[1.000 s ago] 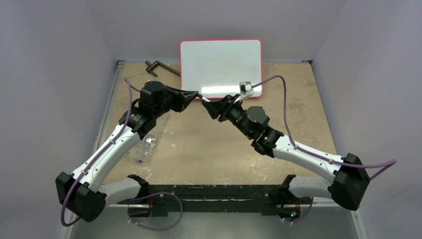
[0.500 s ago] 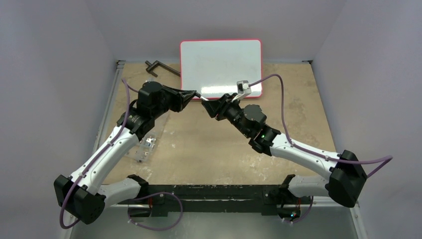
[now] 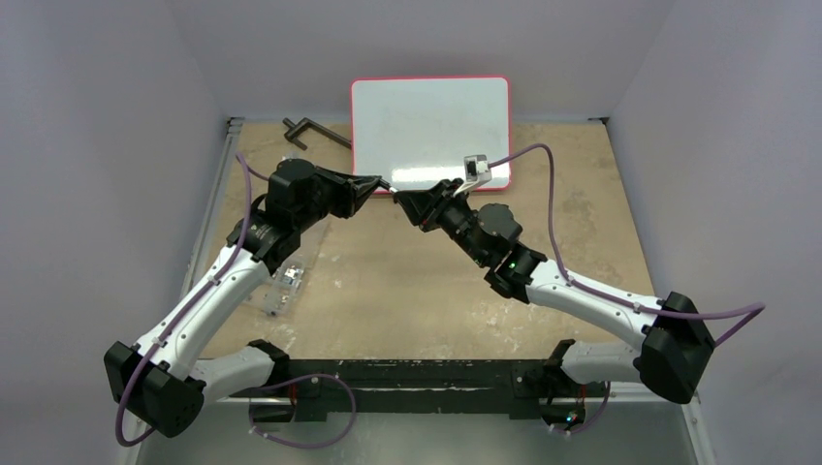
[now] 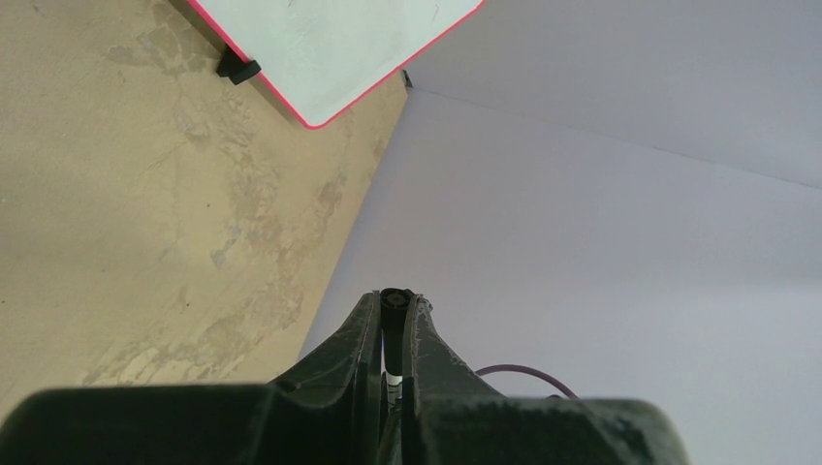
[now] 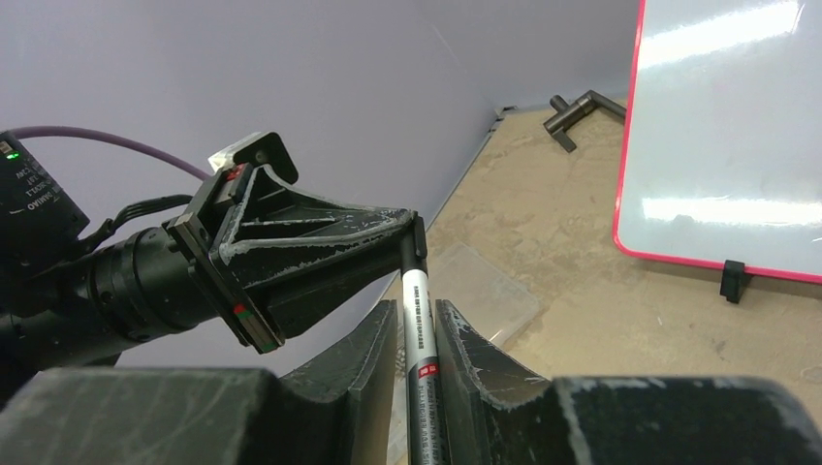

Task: Write a sentence on the whiteboard
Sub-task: Open the whiteboard marker at the center of the board.

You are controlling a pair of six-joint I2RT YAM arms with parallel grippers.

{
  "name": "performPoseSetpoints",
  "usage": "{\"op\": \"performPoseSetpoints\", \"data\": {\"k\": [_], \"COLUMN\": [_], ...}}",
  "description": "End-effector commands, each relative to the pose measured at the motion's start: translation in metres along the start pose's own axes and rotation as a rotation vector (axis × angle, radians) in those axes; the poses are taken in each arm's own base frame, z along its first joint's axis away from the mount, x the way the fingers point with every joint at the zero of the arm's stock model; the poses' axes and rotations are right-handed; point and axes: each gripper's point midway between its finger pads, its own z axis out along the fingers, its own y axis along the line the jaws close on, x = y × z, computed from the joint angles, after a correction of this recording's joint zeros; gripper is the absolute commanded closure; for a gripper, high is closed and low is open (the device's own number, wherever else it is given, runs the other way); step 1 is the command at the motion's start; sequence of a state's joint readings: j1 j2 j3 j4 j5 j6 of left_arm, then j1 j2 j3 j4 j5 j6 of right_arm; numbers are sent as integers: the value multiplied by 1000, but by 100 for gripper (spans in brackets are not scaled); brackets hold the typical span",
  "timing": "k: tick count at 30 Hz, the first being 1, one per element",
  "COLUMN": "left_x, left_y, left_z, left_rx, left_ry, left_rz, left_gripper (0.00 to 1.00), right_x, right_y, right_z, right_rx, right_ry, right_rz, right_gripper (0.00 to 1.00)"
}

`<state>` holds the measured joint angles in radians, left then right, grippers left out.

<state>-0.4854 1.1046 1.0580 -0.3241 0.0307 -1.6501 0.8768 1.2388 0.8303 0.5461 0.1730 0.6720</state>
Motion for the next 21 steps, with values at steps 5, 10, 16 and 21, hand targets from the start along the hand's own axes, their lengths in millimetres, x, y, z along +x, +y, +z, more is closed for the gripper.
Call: {"op": "performPoseSetpoints", "data": {"k": [5,10,16,21], "left_x": [-1,-1,-1,-7], "left_y": [-5,-4,-3,0], "left_z": [-4,-3,-6,-14], "left_rx": [26,23,18,11], "left_ry": [-5,-2,-6,-18], "left_rz": [9,17,32,66], "left_gripper": [100,100,85,42], "right_x": [-28,-23,-22,-23], "right_y": [20,19,18,19], "right_z": [6,7,6,0], "right_rx": [-50,-47,-50,-52], "right_ry": [-89,-74,-68,-59], "right_rz": [9,17,10,-3], "right_gripper": [88,100,100,100]}}
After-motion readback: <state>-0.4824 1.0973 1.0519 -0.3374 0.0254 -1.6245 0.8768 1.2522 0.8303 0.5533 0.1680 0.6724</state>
